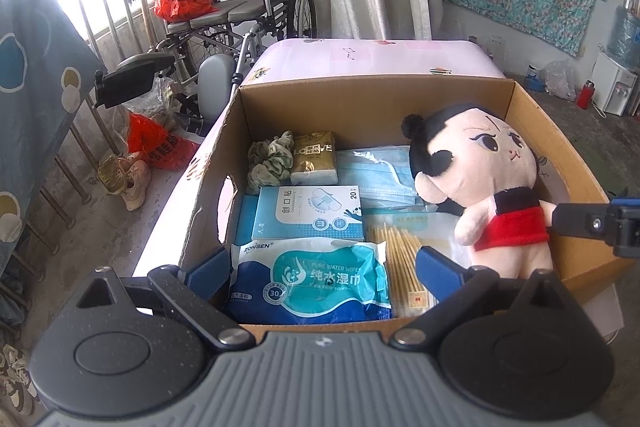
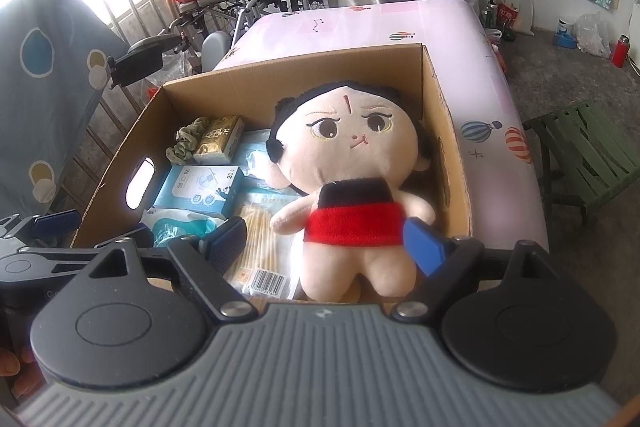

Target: Organize soft objects

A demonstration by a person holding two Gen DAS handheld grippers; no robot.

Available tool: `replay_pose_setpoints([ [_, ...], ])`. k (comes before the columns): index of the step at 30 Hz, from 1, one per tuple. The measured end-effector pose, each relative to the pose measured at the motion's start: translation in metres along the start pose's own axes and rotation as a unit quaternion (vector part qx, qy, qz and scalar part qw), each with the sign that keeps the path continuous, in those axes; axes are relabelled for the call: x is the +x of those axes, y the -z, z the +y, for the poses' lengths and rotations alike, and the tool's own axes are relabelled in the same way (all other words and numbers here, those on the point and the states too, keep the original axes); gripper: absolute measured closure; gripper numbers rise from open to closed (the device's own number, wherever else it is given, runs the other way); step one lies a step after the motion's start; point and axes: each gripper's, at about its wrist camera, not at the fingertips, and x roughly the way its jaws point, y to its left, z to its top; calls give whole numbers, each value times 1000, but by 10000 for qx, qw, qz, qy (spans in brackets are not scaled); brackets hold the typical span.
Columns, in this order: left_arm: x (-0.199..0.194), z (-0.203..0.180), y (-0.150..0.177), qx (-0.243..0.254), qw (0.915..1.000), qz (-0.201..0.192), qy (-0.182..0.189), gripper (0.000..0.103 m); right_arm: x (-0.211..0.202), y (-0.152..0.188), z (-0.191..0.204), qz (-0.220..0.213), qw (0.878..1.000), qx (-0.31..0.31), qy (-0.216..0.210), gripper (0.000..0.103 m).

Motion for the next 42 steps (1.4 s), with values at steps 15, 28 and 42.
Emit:
replay_pose_setpoints([
  [15, 0, -1, 1, 37, 10000, -11, -13, 3, 1, 1, 0, -9, 10000, 0, 17, 17],
  [28, -2, -3, 0, 100, 9999, -62, -84, 1, -2, -1, -2, -24, 10000, 36, 24, 17],
  [42, -3, -5, -1, 191, 9998, -28, -35, 2, -3, -1, -3, -11, 10000, 52, 36, 16],
])
